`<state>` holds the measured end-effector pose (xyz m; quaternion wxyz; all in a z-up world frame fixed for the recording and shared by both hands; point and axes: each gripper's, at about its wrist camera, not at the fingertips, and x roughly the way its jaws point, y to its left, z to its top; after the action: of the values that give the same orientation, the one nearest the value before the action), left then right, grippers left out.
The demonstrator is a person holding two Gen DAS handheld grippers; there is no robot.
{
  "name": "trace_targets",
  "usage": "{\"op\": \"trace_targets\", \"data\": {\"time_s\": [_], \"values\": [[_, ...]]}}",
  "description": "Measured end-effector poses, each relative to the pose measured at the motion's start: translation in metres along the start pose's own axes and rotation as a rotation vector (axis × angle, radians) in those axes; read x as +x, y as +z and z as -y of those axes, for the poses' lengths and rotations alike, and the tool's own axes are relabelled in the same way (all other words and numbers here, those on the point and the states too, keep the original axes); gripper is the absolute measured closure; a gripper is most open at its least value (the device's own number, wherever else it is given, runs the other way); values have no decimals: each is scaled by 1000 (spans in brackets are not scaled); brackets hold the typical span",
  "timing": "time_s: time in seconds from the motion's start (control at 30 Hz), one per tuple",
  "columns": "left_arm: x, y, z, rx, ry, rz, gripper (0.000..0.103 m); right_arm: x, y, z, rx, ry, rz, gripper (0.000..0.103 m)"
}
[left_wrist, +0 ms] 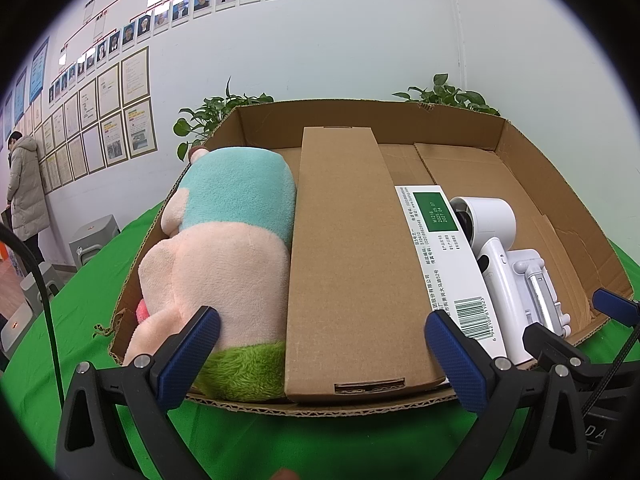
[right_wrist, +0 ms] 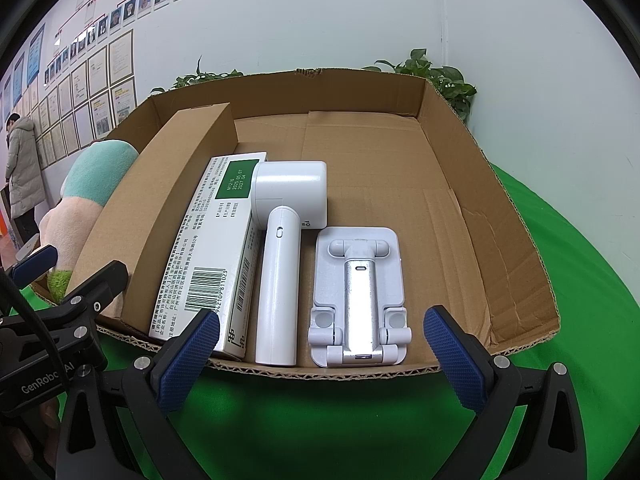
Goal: Organize objects
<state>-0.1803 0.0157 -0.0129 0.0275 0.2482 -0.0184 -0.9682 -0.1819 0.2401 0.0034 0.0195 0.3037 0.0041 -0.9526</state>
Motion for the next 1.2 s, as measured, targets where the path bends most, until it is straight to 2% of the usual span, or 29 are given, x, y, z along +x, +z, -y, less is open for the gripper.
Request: {"op": "trace_targets", "data": {"time_s": [1.2], "values": [[-2, -4, -2, -30, -7, -12, 1, 0, -1, -2, 4, -2, 1, 0]]}}
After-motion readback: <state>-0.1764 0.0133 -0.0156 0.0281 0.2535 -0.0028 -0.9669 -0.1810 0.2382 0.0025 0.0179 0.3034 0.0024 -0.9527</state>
